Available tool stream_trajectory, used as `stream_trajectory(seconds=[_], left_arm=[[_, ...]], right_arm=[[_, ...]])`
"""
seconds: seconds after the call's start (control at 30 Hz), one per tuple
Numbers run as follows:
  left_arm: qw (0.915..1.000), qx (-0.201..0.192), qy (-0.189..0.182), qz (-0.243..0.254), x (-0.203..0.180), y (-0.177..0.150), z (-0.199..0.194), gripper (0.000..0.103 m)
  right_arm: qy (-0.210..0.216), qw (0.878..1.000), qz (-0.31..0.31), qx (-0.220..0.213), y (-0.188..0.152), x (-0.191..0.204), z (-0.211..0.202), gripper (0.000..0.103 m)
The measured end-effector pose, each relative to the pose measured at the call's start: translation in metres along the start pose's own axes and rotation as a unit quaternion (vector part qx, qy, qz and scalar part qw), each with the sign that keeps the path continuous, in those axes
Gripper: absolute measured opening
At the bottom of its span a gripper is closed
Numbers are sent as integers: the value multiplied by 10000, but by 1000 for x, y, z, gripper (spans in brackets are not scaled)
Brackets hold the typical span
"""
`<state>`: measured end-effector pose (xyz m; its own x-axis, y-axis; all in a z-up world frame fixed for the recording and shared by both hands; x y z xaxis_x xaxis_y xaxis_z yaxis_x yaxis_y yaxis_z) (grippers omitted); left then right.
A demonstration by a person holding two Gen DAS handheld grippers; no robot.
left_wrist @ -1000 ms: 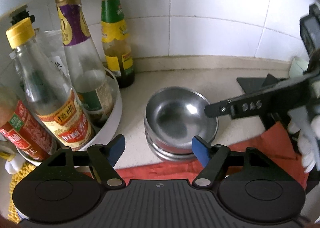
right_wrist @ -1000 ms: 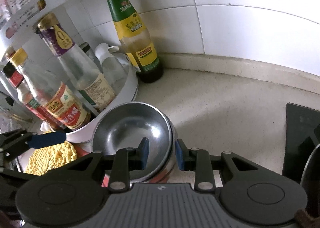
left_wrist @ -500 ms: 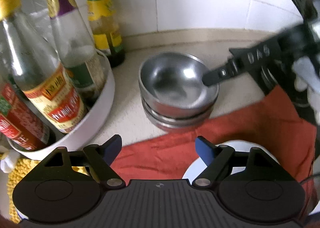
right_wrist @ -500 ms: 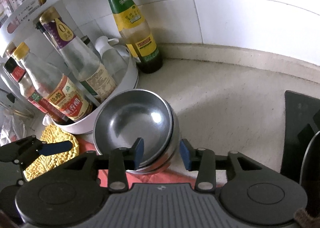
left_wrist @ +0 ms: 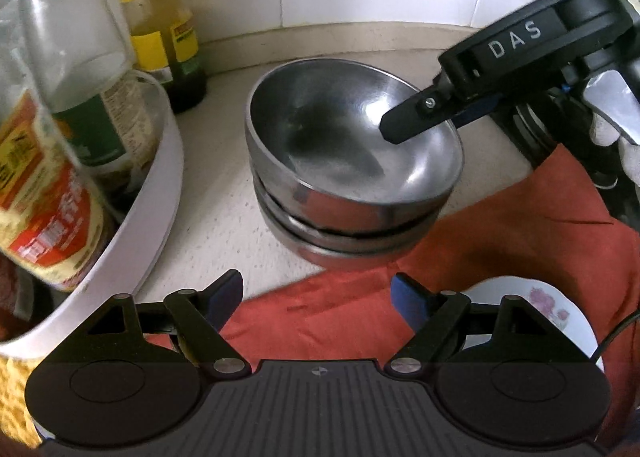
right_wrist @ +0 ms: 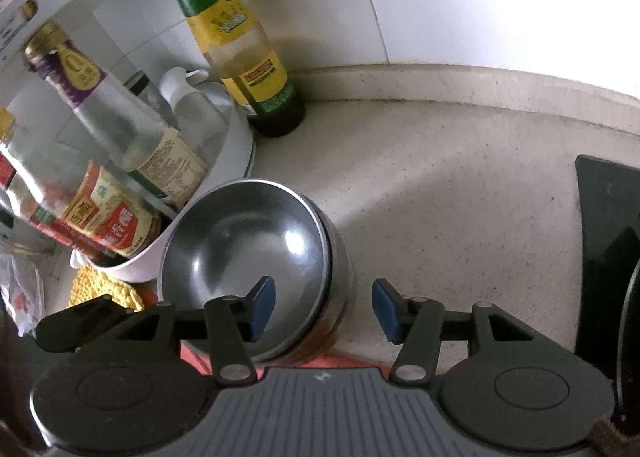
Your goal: Organize plates and bowls
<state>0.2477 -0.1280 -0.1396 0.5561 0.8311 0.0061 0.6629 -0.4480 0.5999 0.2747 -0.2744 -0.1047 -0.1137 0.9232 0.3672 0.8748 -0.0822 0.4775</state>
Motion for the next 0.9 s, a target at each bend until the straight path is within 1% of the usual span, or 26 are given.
stream_trajectory(seconds=[0.17, 0.3, 0.47, 0.67, 0.9], left_arm=[[9995, -9, -239, 209, 0, 5, 13, 88], [9982, -91, -283, 520, -6, 7, 21, 89], [9973, -131, -452, 569, -8, 9, 32, 92], [9950, -321, -516, 786, -12, 14, 40, 96], [9942, -414, -581, 806, -15, 22, 52, 102]], right_arm=[[22, 9999, 119, -4, 9, -1, 9, 50], [94, 9997, 200, 39, 14, -3, 17, 54], [137, 9993, 321, 134, 13, -10, 29, 54], [407, 9976, 532, 194, 14, -16, 41, 55], [739, 9949, 660, 200, 19, -17, 52, 56]])
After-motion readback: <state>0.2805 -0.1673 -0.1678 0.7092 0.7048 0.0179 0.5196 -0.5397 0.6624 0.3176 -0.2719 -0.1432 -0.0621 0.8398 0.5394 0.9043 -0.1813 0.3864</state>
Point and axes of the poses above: each gripper's, at about its wrist camera, not at the fingertips, and z roughly the way its jaws point, x to its left, y to its top, the point moved 7 cm from there along z, roughly the way its jaws point, and after that the axes turned 1 degree about -x, right-handed, at the moved point
